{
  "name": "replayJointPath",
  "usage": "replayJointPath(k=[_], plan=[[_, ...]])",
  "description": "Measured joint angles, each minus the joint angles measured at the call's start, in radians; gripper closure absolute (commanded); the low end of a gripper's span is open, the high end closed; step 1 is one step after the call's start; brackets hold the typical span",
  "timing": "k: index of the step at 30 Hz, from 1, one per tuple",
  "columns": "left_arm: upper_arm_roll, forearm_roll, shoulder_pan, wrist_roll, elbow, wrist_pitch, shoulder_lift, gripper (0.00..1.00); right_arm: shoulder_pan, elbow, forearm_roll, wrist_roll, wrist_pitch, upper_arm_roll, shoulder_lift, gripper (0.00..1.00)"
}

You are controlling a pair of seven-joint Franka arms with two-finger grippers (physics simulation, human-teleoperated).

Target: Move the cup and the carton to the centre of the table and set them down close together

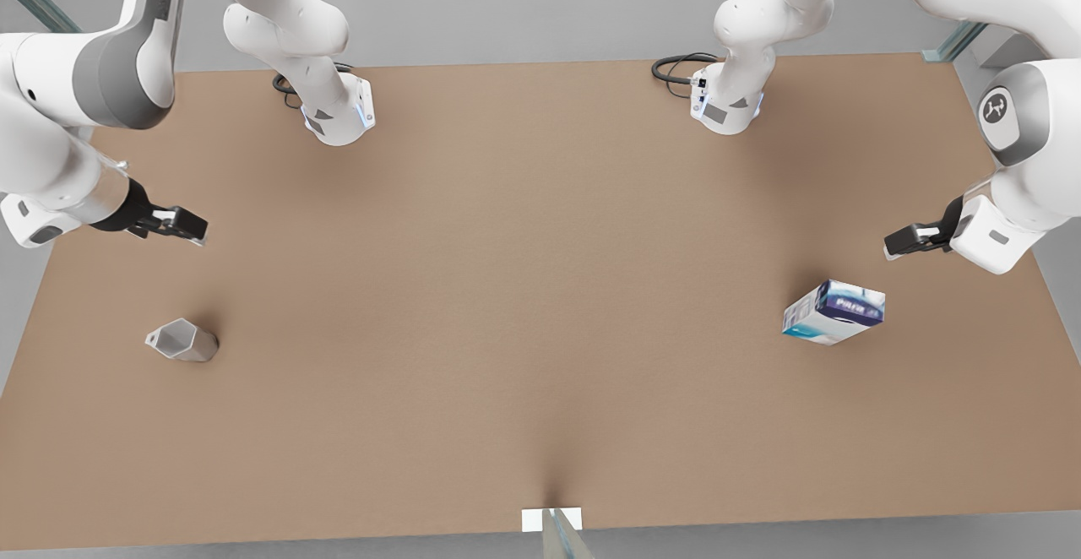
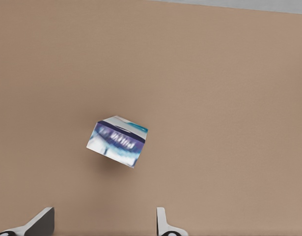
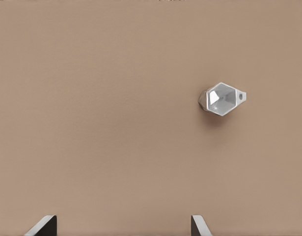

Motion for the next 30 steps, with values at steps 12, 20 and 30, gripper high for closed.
replayJointPath(k=[12, 20, 30], plan=[[-0.001, 0.000, -0.001, -0.003, -0.009, 0.000, 0.006, 0.00, -0.087, -0.480, -0.093, -0.007, 0.515, -0.040, 0.088, 0.00], [-0.001, 0.000, -0.001, -0.002, -0.011, 0.000, 0.006, 0.00, -0.251, -0.294, -0.068, -0.366, 0.565, -0.041, 0.344, 0.00], [0.000, 0.000, -0.002, -0.002, -0.012, -0.012, 0.006, 0.00, -0.220, -0.339, 0.000, -0.336, 0.730, -0.044, 0.366, 0.00]])
